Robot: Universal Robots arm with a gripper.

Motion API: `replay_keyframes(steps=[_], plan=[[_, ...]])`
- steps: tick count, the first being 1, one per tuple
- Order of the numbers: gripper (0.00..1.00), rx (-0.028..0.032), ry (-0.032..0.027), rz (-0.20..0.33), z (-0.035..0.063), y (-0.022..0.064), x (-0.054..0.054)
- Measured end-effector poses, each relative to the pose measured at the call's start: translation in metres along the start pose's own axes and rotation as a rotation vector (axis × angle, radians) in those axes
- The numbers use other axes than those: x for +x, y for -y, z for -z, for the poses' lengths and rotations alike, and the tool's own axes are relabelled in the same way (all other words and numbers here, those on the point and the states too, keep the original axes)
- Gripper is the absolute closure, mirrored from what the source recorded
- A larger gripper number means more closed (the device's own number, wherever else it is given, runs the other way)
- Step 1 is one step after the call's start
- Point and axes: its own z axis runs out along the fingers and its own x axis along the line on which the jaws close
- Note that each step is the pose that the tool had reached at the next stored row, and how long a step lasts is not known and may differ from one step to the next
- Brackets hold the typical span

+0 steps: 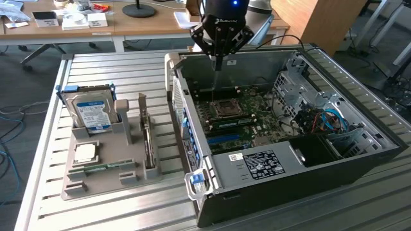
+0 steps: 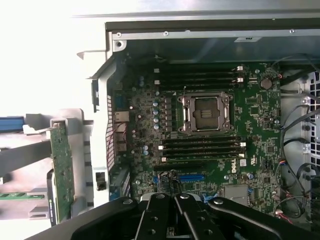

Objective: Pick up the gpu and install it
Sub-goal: 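Reach for the gpu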

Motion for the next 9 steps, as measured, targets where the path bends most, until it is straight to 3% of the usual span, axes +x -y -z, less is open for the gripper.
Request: replay_keyframes(steps=[9], plan=[[0.89,0.0,0.0,0.0,0.0002,0.0006,0.0078]])
